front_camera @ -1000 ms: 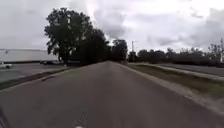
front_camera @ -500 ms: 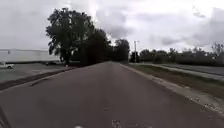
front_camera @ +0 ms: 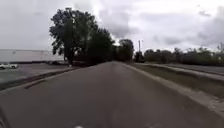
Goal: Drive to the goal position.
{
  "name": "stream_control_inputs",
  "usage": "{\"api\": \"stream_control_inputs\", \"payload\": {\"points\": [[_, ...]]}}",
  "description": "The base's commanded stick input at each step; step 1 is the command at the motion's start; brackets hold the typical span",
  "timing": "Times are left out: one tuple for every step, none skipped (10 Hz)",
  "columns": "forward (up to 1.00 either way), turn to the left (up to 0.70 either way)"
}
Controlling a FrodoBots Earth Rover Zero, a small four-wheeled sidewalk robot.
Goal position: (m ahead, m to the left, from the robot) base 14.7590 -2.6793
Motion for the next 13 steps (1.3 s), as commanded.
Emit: {"api": "stream_control_inputs", "payload": {"points": [[1.0, -0.02], [1.0, -0.07], [1.0, -0.11], [1.0, -0.12], [1.0, -0.12], [1.0, -0.12], [1.0, -0.12], [1.0, -0.12], [1.0, -0.12], [1.0, -0.12], [1.0, -0.12], [1.0, -0.12], [1.0, -0.12]]}}
